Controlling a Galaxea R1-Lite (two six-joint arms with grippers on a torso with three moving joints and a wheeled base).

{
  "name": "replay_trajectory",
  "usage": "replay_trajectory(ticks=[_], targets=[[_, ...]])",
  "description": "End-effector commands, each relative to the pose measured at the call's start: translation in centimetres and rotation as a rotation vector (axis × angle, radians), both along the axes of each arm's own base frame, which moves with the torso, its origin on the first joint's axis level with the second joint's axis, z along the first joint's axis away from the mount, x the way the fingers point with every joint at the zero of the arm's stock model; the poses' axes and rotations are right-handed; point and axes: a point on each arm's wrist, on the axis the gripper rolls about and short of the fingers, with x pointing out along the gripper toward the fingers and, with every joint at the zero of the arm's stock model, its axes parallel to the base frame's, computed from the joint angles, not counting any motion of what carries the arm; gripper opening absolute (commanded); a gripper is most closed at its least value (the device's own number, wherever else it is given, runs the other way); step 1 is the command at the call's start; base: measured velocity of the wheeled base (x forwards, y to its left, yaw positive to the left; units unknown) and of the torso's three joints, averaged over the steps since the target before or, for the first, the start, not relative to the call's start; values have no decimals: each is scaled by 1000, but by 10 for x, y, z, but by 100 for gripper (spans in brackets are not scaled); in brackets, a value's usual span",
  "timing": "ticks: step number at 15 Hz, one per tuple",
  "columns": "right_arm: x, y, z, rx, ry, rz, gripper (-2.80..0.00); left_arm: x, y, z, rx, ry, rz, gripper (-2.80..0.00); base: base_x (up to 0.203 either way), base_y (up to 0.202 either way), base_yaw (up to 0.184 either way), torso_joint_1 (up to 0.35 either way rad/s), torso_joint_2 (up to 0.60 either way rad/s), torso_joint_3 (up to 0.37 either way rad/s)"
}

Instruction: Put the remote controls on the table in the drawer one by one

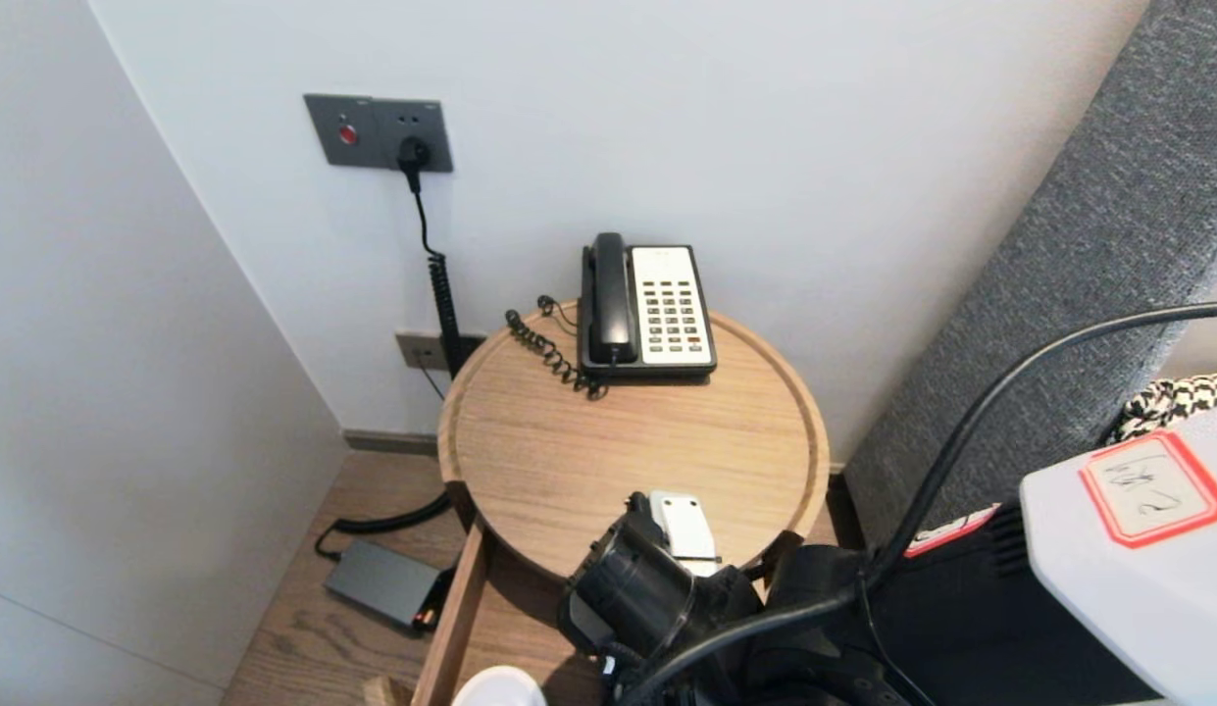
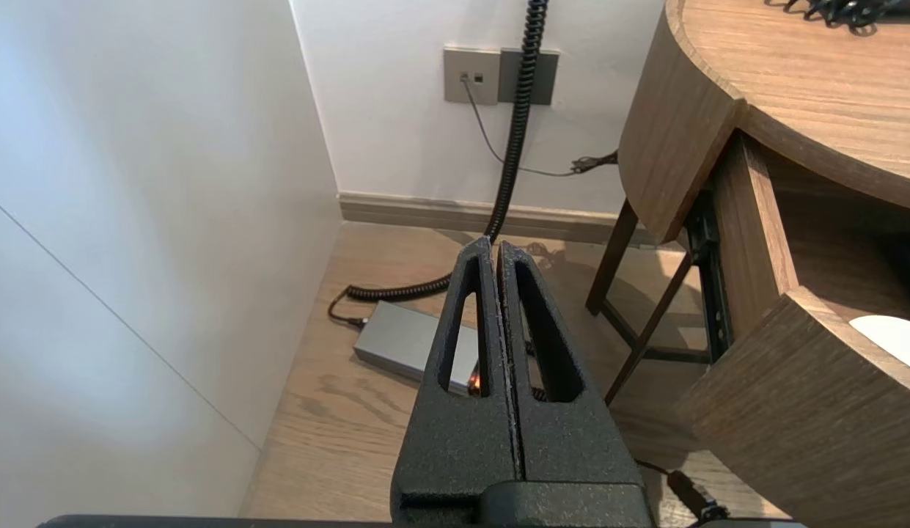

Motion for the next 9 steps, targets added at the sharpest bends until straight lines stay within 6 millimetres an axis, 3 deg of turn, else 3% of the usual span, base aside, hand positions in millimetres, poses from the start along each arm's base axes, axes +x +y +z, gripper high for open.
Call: replay_trajectory(ticks=[1, 9], targets=[[-5, -8, 15, 27, -20, 1, 0, 1, 0, -3, 0, 7, 1, -280, 0, 0, 0, 0, 0, 0], [-26, -40, 72, 112, -126, 55, 0, 1, 0, -3, 0, 7, 1, -280, 0, 0, 0, 0, 0, 0]])
